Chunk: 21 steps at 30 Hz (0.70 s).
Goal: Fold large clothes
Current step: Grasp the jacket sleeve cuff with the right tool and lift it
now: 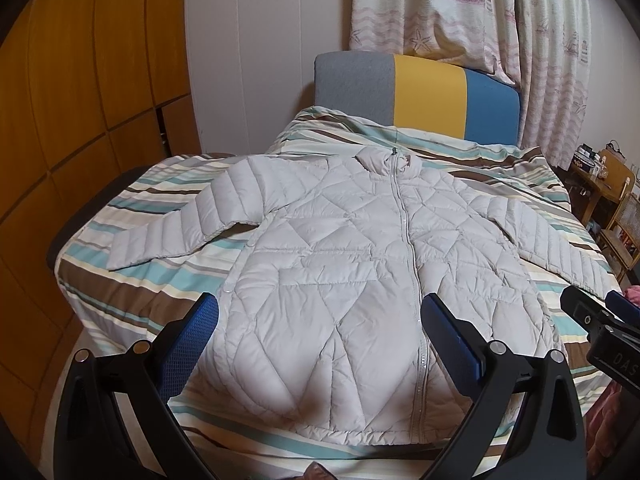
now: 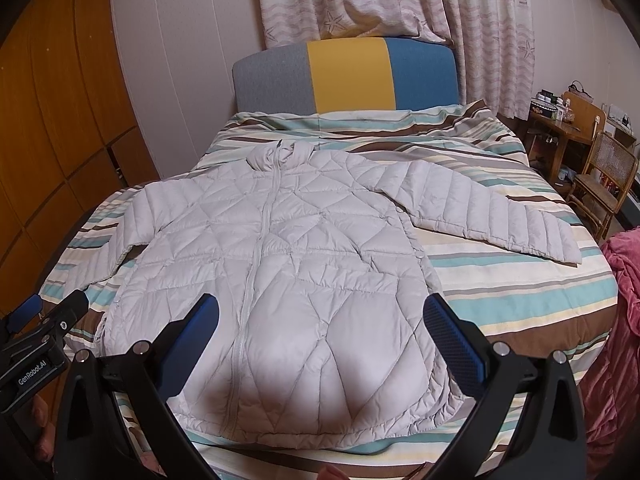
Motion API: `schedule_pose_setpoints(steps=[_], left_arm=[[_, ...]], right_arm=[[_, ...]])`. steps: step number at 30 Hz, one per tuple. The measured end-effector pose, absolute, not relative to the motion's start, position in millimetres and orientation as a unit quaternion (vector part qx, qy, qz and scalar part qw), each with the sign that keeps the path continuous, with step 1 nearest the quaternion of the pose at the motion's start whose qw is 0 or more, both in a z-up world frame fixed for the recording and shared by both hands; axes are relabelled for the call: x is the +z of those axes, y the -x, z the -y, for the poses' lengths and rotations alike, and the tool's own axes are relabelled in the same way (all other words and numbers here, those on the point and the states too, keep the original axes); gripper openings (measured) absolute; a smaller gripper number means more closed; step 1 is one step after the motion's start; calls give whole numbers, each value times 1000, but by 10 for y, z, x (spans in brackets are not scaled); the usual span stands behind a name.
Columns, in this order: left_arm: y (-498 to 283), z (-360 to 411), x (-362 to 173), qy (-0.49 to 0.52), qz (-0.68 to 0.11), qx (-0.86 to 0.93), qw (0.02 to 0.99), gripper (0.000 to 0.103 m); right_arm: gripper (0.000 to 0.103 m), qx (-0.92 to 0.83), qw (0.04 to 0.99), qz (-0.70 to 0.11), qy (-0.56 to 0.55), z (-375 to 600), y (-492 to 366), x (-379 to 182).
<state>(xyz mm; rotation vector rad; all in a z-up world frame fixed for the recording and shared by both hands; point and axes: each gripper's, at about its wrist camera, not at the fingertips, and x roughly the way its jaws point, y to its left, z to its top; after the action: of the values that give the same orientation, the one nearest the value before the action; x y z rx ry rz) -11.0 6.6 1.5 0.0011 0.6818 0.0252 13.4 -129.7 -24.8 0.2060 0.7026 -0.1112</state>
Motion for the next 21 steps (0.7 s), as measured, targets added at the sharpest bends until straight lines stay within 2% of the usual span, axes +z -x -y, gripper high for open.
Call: schedule_pose_setpoints(steps=[6, 14, 21], left_arm=[[16, -47, -41, -3, -347, 19, 938, 100], [-342, -73, -239, -14, -372, 16, 928, 100], [-900, -233, -582, -2, -392, 17, 920, 100]], right_arm=[[101, -61, 930, -346, -109, 1386, -220, -304], [101, -113, 935, -302, -151, 1895, -428, -566], [101, -207, 897, -367, -135, 2537, -765, -989]])
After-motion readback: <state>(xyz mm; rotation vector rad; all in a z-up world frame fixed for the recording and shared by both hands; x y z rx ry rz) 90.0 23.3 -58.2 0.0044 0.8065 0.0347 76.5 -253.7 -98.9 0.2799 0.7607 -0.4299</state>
